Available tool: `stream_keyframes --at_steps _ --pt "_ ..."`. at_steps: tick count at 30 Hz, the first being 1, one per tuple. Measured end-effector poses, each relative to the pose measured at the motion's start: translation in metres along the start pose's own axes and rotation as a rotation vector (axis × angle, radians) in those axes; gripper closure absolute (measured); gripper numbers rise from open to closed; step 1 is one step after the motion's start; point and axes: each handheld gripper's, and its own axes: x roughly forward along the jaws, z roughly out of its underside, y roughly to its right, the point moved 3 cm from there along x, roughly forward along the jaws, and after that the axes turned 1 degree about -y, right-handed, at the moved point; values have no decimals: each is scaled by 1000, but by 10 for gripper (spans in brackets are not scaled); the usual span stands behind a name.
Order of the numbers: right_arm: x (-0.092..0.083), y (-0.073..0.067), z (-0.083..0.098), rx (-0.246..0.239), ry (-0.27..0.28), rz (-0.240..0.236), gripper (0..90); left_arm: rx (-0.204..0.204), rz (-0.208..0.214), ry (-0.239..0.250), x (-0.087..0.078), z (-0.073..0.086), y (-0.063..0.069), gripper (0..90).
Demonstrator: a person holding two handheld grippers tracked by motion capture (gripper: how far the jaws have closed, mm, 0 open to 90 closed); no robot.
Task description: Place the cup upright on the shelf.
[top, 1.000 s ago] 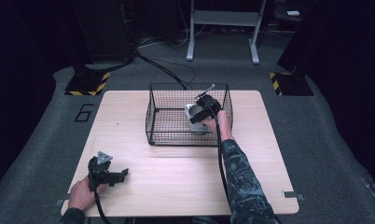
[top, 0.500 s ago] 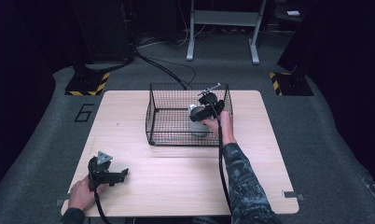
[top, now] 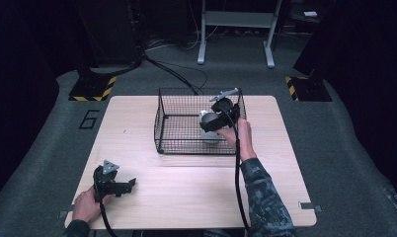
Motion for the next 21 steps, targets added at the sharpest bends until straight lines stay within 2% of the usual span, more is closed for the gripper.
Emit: stream_keyframes --at_steps 4,7,8,9,10,11,16,21 --pt "-14 -2 5 -10 21 -21 0 1 0 -1 0 0 0 2" --pt "-21 -3 8 -13 39 -20 0 3 5 -8 -1 0 0 1" --pt "-28 -4 13 -11 48 -20 0 2 4 -6 0 0 0 1" --pt "-28 -4 13 -11 48 -20 0 2 4 -6 0 0 0 2" --pt "-36 -4 18 -26 53 -20 0 2 4 -6 0 0 0 1" --pt "-39 -5 20 -17 57 -22 0 2 4 -7 0 0 0 1" --pt "-56 -4 35 -19 76 -11 0 2 4 -6 0 0 0 1" --pt "-66 -1 50 -11 86 7 0 1 3 -6 0 0 0 1"
